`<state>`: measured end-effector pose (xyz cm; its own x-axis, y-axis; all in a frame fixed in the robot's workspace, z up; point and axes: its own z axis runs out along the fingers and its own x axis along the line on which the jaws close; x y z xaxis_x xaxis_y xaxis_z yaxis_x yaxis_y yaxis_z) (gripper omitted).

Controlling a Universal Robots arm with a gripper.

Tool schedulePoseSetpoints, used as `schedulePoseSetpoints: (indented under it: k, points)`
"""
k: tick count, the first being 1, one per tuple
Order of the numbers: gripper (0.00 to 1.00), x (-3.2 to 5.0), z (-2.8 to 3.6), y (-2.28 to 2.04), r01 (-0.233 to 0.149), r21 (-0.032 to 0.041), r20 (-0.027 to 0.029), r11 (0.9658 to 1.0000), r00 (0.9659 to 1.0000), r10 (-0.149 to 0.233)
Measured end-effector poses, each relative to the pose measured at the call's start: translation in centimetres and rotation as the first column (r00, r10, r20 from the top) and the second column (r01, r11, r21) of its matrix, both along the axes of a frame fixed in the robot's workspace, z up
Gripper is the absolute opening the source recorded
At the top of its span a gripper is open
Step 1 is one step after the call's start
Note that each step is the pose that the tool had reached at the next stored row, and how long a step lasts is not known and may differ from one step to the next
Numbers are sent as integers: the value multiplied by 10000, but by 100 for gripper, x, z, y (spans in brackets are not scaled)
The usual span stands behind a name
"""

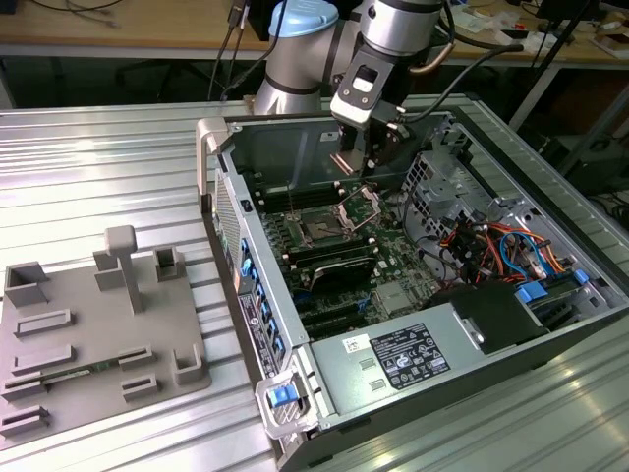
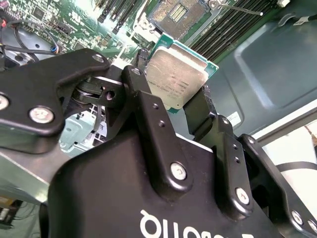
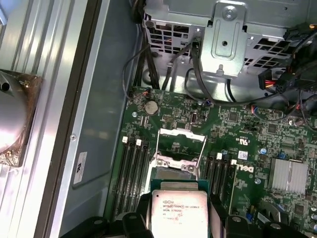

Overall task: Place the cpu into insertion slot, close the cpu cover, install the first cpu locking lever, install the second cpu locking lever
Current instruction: 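Place the cpu into insertion slot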

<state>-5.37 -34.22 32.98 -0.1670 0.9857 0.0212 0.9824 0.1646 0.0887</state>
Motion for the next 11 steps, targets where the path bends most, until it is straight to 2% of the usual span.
schedulePoseSetpoints:
  k: [2, 8, 10, 11]
  points:
    - [55, -7, -8, 0, 214, 0, 0, 9998, 9998, -214]
    - [55, -78, -31, 1, 348, 2, 1, 9994, 9994, -348]
    - [55, -83, -56, 0, 483, 0, 0, 9988, 9988, -483]
    - [55, -85, -76, 0, 674, -2, 0, 9977, 9977, -674]
